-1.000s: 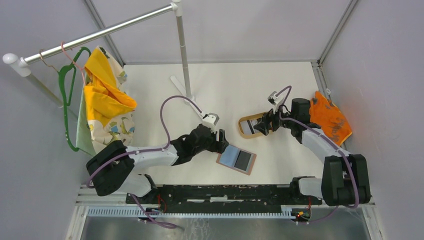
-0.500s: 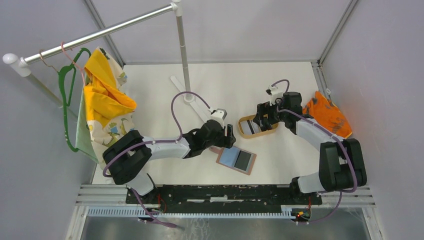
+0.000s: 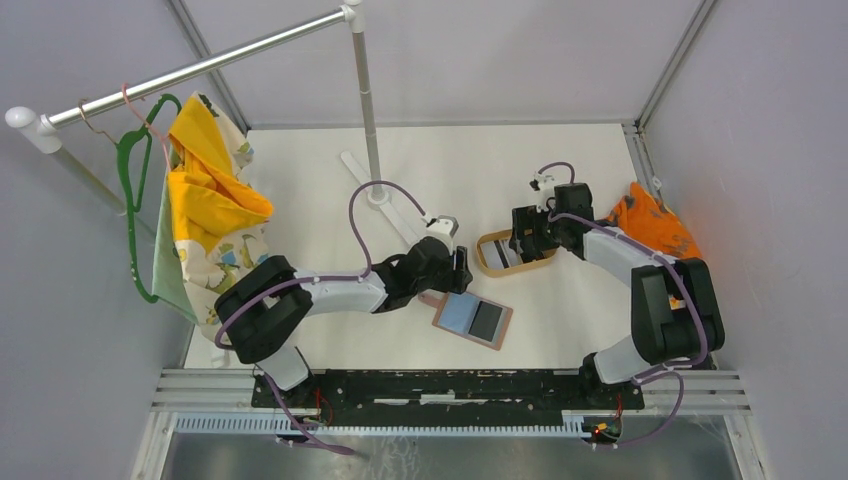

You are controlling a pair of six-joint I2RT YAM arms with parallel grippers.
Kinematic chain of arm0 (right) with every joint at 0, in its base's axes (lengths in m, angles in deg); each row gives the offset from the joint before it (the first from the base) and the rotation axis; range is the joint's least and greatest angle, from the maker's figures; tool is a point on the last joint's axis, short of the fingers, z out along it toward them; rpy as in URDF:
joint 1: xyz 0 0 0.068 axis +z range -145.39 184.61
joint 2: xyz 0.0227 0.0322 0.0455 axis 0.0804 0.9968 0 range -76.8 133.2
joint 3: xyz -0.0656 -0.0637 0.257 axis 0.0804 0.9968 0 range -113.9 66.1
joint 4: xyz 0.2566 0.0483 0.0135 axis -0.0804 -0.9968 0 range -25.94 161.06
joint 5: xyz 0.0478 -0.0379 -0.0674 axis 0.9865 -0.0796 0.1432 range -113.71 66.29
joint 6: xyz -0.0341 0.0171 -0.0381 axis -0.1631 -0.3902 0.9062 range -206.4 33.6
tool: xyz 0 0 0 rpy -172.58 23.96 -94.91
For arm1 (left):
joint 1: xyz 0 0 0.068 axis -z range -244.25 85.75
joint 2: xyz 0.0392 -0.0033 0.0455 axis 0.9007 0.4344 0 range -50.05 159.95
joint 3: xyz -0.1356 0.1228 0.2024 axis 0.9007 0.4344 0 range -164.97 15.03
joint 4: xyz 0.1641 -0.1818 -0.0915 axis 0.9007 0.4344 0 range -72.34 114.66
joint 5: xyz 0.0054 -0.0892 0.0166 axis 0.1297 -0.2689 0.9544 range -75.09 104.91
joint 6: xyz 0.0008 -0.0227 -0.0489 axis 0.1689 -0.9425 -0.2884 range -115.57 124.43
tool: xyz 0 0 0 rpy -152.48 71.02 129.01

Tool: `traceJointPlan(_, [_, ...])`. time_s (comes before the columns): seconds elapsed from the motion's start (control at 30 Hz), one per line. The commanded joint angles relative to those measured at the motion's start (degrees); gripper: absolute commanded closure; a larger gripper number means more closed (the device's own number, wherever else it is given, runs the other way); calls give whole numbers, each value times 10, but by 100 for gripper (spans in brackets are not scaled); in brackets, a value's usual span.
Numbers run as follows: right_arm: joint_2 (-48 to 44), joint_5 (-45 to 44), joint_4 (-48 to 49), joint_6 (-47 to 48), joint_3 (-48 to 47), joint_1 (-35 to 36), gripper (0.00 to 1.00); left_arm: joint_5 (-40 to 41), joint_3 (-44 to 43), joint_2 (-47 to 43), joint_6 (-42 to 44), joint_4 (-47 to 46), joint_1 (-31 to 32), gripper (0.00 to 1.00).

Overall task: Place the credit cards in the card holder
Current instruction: Pick up the credit card from the storage box.

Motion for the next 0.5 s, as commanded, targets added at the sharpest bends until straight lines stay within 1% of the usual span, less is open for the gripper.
traceJointPlan(0.0, [15,-11,-7,-45,-27,5,2,11,-28,8,-5,-4,0,33])
traceJointPlan(0.3, [23,-82,-8,-77,-25,30,2,18,-39,15,1,4,1,34])
traceJointPlan(0.4, [32,-107,-11,-81,-29,37,2,21,-45,20,6,8,0,40])
traceJointPlan(0.47, [39,-103,-13,-84,-31,38,2,22,-51,25,9,12,0,42])
